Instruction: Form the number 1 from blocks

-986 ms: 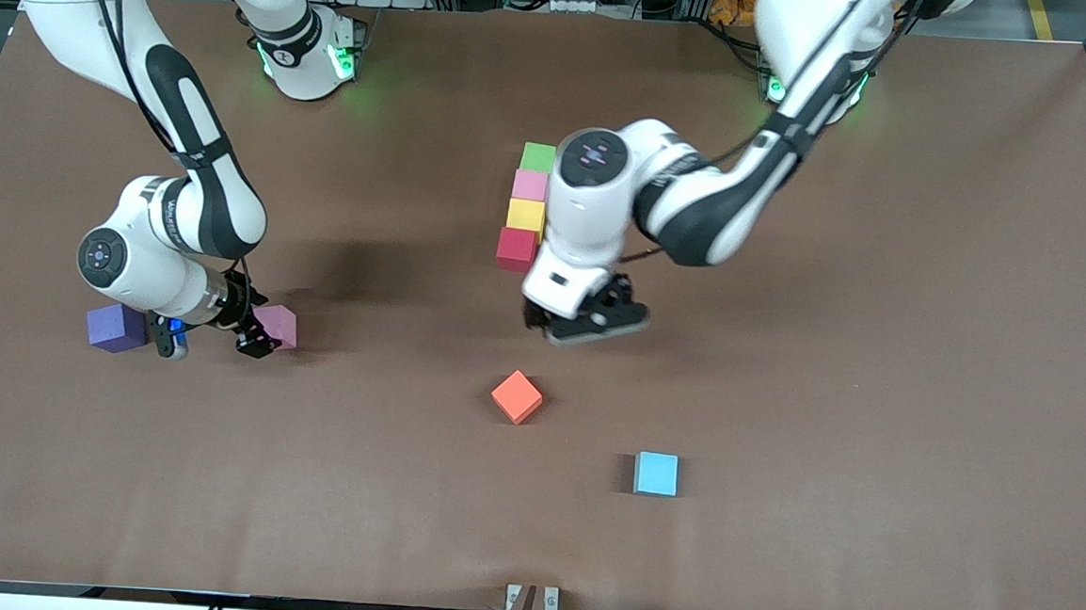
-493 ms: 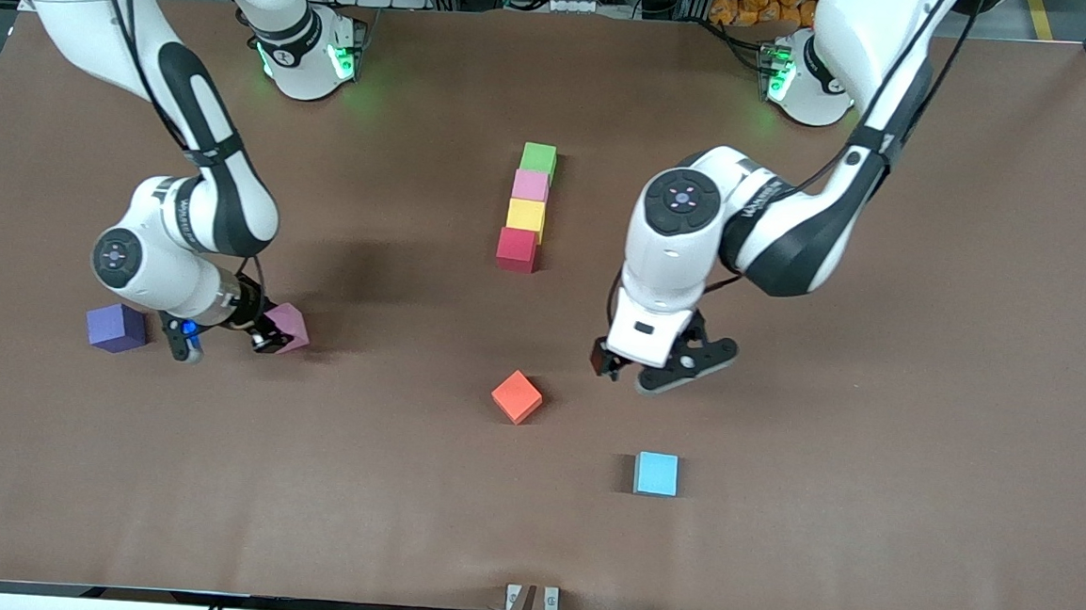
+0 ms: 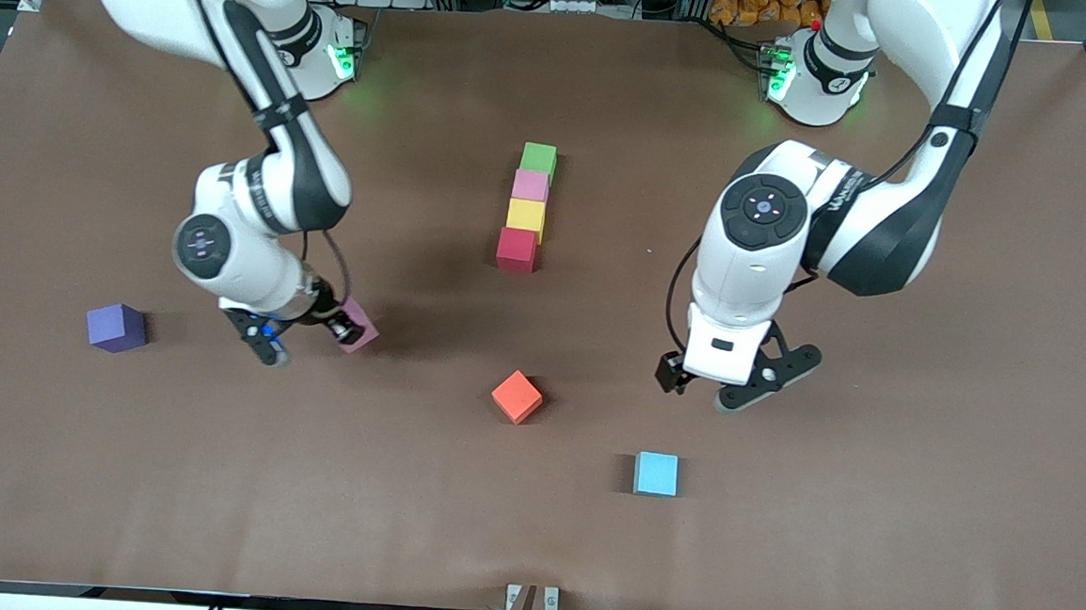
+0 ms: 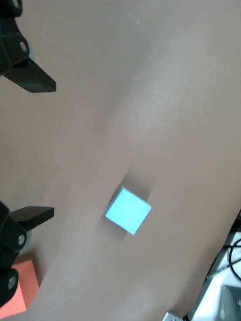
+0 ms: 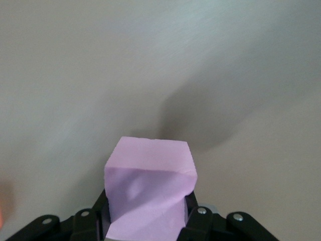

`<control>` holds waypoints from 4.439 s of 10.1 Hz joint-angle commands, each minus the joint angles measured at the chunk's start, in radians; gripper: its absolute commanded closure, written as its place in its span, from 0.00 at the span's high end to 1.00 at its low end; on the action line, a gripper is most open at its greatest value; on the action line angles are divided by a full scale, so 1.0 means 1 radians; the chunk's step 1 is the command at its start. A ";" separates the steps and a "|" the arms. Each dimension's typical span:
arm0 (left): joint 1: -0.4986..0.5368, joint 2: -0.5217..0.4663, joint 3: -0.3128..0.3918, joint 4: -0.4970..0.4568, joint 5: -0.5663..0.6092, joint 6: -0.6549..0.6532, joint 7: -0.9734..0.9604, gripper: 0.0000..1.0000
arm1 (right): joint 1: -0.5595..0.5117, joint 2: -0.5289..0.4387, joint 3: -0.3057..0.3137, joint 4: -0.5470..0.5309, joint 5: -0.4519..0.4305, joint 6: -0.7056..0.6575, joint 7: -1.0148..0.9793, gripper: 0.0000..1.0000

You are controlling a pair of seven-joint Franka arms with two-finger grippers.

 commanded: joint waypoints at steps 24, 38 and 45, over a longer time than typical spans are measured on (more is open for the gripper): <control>0.216 -0.474 0.174 -0.156 -0.296 -0.341 0.950 1.00 | 0.277 0.248 0.148 0.236 -0.171 -0.058 -0.096 0.00; 0.281 -0.528 0.176 -0.149 -0.335 -0.362 1.007 1.00 | 0.151 0.011 0.162 0.242 -0.188 -0.215 -0.077 1.00; 0.281 -0.542 0.173 -0.149 -0.346 -0.362 1.007 1.00 | -0.223 -0.333 0.127 0.245 -0.189 -0.531 -0.469 1.00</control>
